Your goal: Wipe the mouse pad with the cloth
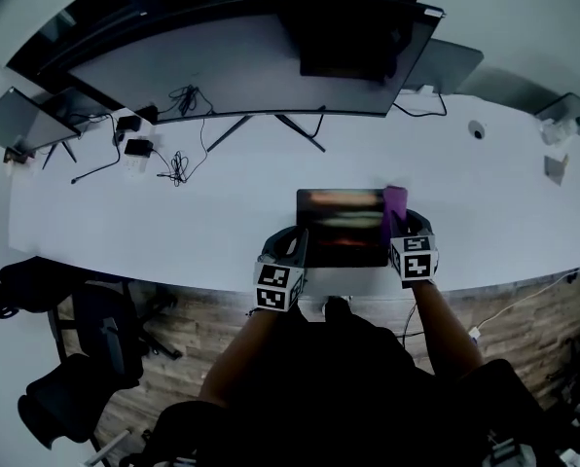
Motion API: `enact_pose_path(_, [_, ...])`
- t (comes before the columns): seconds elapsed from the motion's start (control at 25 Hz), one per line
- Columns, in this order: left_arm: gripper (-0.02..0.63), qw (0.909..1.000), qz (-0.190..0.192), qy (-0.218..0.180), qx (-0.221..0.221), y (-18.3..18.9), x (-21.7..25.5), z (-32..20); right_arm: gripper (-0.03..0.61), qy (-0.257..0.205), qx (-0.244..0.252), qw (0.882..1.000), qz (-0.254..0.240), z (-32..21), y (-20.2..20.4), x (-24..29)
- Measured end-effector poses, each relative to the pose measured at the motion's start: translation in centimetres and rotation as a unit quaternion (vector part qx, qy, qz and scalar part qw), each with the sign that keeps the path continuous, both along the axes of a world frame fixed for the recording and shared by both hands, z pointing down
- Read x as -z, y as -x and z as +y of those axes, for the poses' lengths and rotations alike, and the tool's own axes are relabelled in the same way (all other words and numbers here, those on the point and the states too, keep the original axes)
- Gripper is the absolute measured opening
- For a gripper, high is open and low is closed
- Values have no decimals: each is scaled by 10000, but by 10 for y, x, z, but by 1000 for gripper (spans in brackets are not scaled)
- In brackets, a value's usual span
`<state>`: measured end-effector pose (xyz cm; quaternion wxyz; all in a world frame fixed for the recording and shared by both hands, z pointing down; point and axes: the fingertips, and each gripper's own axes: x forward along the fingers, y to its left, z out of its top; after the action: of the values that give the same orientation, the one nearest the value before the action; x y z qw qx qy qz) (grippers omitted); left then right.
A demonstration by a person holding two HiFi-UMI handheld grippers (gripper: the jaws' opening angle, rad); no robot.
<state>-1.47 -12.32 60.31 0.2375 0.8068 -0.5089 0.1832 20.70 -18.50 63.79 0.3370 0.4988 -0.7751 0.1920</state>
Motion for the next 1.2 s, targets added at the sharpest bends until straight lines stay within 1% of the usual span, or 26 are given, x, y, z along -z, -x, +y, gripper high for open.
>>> enact_pose_path(0.24, [44,9998,-53,-146,146,-5,11,14,80,-194,313,9989,-302,18,21,17])
enact_pose_path(0.4, [44,9996,-99,-225,149,-2,17,26,80,-315,659,9968,-317,34,43,27])
enact_pose_path(0.52, [44,9997,-68,-215,128,7,17,33,80,-319,767,9959,-348,46,61,34])
enact_pose_path(0.64, [44,9997,-89,-226,50,18,19,36,80,-268,696,9964,-410,55,80,38])
enact_pose_path(0.8, [44,9990,83,-425,67,37,32,33,80,-193,664,9967,-432,64,108,39])
enact_pose_path(0.92, [44,9989,76,-467,39,55,35,33,80,-97,672,9967,-443,70,131,36])
enact_pose_path(1.12, [44,9993,24,-373,0,86,31,41,78,-145,789,9957,-465,75,172,33])
enact_pose_path(1.2, [44,9994,7,-356,10,96,31,44,80,-99,768,9957,-508,78,185,31])
